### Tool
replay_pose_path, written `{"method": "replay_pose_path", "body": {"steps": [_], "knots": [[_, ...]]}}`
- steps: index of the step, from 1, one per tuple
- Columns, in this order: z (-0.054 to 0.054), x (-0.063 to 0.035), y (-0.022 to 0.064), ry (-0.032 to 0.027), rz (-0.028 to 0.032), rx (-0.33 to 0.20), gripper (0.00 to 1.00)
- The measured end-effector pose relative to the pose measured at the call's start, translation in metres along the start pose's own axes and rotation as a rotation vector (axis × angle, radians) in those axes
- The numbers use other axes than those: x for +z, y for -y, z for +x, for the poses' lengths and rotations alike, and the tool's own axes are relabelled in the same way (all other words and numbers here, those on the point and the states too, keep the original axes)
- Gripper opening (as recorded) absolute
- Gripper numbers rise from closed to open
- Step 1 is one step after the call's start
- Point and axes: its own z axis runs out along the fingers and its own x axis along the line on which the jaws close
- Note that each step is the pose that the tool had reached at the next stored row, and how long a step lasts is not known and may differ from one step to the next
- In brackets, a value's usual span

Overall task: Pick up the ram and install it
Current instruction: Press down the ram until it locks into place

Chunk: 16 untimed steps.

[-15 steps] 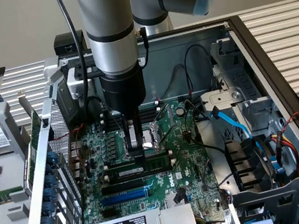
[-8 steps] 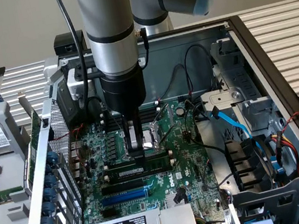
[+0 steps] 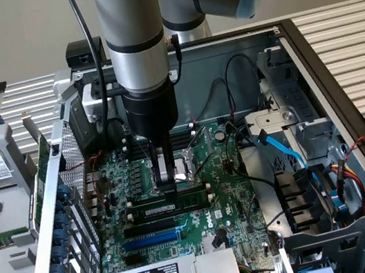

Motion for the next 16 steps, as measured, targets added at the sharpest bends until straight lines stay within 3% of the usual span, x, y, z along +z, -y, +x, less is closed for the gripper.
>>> {"method": "replay_pose_path", "body": {"steps": [9, 16], "knots": [[0.000, 0.0011, -0.0007, 0.0042, -0.0001, 0.000, 0.10], [0.003, -0.0219, -0.0008, 0.0084, -0.0005, 0.000, 0.10]]}}
